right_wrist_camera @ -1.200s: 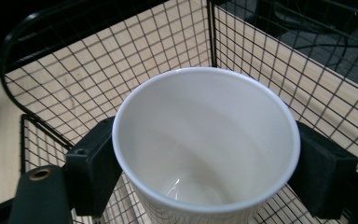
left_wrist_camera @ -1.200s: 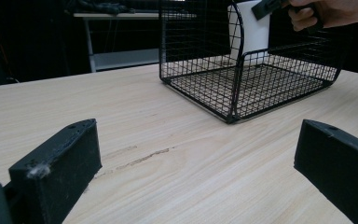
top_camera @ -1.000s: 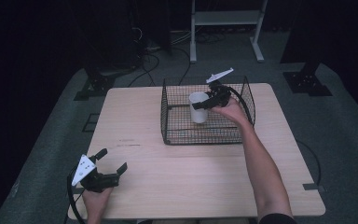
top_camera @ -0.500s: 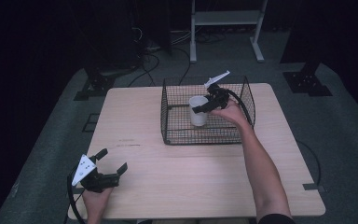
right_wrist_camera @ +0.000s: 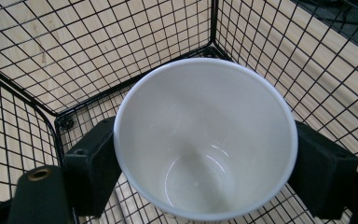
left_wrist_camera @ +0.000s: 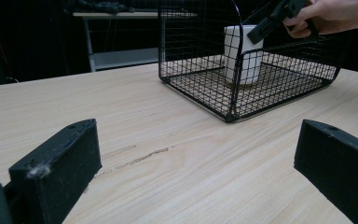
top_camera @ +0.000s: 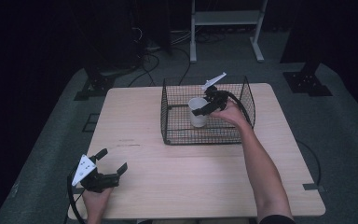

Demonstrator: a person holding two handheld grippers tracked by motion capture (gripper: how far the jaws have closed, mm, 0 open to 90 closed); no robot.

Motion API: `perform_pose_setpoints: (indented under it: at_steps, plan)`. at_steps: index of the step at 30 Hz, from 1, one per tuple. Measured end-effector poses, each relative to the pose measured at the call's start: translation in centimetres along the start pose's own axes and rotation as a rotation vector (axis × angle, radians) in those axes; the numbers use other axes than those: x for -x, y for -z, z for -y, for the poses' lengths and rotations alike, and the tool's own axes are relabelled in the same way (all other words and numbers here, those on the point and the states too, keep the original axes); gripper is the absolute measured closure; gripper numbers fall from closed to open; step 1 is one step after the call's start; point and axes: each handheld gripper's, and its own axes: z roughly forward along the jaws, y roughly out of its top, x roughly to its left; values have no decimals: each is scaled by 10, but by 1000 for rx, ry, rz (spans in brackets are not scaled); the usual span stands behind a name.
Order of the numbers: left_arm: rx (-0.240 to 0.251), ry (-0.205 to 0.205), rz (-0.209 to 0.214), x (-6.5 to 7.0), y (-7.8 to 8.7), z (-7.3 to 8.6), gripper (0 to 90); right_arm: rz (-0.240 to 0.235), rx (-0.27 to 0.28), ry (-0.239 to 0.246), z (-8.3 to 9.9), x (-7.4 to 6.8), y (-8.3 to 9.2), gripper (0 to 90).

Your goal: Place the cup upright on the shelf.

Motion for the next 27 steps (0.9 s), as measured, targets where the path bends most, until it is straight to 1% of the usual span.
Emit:
perform_pose_setpoints:
  at_steps: [5,6,8,9,15,20,23,25,26,27]
  plan:
    - [-1,-2,2,0,0,0,0,-4,-1,-1,0,-1,1,180]
    - [-1,-3,2,0,0,0,0,-26,7,-7,0,0,3,168]
    - [-2,-2,1,0,-1,0,0,-35,16,-5,0,0,4,168]
    - [-1,-1,1,0,-1,0,0,-26,18,-5,-1,-1,4,167]
    - [0,-1,0,-1,0,0,0,-24,30,-4,-1,0,8,167]
    - [0,-2,-1,-1,0,0,0,-19,17,-3,-1,-1,7,146]
    - [0,-2,0,-1,0,0,0,-18,41,-3,-2,-1,9,142]
    - [0,-1,0,-1,0,0,0,-17,45,-3,-3,-2,10,140]
    - [0,-1,0,-1,0,0,0,-13,51,-1,-3,-2,11,140]
    - [0,0,1,-1,0,0,0,4,62,-4,-4,-1,13,138]
